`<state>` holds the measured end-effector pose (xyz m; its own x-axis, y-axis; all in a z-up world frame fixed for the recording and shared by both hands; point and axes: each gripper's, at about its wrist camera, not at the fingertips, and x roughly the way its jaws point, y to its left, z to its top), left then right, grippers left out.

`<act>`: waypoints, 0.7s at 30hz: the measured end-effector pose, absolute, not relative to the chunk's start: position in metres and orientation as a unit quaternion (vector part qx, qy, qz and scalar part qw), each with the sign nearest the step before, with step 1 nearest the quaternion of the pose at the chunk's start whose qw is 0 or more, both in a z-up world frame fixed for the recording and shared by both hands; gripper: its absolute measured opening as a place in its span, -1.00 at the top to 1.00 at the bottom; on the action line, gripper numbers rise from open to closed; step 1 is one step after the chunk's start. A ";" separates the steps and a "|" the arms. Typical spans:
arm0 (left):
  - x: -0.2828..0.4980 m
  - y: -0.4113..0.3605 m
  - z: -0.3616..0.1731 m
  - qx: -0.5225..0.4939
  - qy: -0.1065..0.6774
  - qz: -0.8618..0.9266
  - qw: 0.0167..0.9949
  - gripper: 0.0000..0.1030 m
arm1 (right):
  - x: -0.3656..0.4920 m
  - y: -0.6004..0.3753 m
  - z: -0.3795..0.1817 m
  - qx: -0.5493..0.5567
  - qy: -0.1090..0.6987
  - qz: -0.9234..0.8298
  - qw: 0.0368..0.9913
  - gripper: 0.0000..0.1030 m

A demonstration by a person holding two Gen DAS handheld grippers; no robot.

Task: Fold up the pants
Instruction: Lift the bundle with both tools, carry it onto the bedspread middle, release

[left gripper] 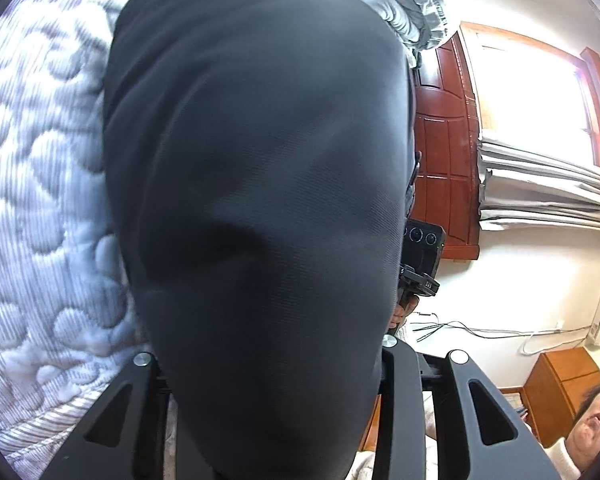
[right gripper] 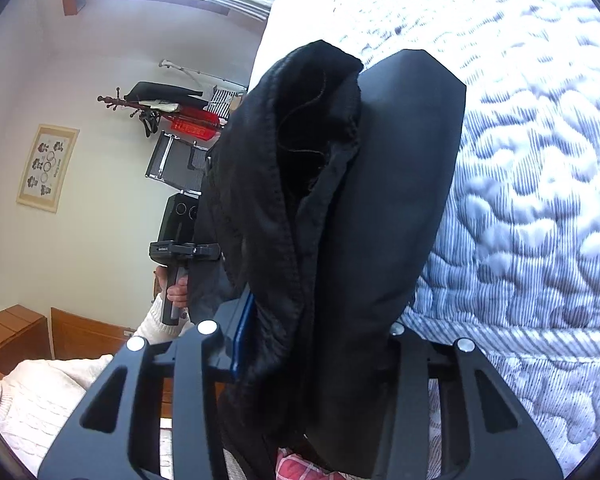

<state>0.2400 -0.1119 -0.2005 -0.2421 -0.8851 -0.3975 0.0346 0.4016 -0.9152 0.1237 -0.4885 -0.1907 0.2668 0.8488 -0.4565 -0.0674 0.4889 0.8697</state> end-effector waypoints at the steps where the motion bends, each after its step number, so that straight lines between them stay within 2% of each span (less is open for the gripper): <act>1: 0.238 -0.118 -0.199 -0.325 0.653 -0.440 0.524 0.31 | 0.125 -0.488 -0.188 0.382 0.507 0.328 0.699 0.23; 21: 0.301 -0.148 -0.155 -0.319 0.608 -0.462 0.562 0.31 | 0.199 -0.515 -0.152 0.342 0.483 0.338 0.732 0.23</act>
<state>0.3013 -0.1481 -0.1546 -0.1653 -0.9067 -0.3879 0.1316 0.3696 -0.9198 0.1991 -0.5149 -0.1519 0.3050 0.8250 -0.4758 -0.1649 0.5378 0.8268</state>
